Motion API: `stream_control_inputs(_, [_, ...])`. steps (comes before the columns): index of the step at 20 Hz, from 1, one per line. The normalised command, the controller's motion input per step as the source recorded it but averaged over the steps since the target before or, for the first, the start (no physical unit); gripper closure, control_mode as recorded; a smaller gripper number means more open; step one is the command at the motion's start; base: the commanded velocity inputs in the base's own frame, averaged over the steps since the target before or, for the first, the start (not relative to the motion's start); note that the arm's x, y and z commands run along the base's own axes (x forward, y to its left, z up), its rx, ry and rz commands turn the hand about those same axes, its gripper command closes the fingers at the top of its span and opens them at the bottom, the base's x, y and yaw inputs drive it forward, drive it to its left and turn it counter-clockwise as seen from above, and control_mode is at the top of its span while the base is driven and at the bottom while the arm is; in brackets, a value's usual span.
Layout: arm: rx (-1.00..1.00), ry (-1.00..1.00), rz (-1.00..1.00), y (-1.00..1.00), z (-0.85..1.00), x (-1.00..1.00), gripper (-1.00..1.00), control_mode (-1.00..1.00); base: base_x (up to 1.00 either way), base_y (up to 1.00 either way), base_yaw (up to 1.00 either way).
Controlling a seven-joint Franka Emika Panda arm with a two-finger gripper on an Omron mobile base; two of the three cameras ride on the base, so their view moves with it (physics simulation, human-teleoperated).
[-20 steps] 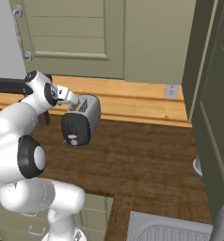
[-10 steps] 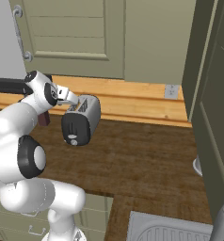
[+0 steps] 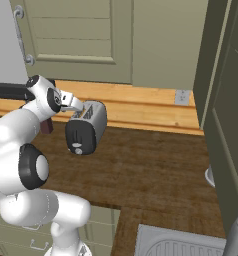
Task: Start the toaster. Once the lever pops up, take the bread to the plate on the dining counter.
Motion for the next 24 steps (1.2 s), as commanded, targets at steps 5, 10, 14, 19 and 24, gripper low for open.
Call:
stream_control_inputs(5, [0.00,0.00,0.00,0.00,0.00,0.00,-1.00,-1.00,0.00,0.00,0.00])
stream_control_inputs(10, [0.00,0.00,0.00,0.00,0.00,0.00,-1.00,-1.00,0.00,0.00,0.00])
stream_control_inputs(14, [0.00,0.00,0.00,0.00,0.00,0.00,-1.00,-1.00,0.00,0.00,0.00])
stream_control_inputs(19, [0.00,0.00,0.00,0.00,0.00,0.00,-1.00,-1.00,0.00,0.00,0.00])
stream_control_inputs(24, [0.00,0.00,0.00,0.00,0.00,0.00,-1.00,-1.00,0.00,0.00,0.00])
